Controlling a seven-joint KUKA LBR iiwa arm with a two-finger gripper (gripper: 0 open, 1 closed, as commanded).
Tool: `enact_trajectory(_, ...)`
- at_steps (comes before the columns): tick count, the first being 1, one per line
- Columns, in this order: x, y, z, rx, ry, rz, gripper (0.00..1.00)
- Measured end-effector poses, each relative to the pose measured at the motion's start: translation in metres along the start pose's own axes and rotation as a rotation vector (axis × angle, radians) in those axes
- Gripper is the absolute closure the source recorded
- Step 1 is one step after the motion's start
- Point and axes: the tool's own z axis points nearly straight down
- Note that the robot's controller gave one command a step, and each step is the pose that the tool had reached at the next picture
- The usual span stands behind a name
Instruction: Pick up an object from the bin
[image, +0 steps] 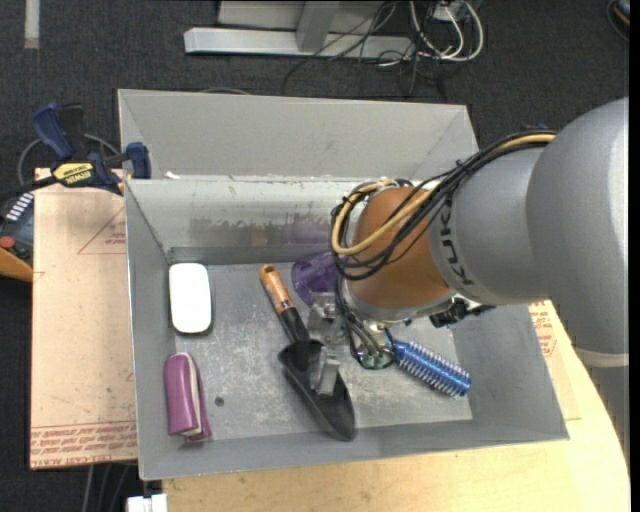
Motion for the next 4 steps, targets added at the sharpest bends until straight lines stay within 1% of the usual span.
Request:
enact_trajectory(1,-0.0022,-0.0011,0.0001,-0.006,-0.016,0.235,1.00)
enact_trajectory(4,-0.0023,-0.0014,0.0001,-0.007,-0.016,0.236,1.00)
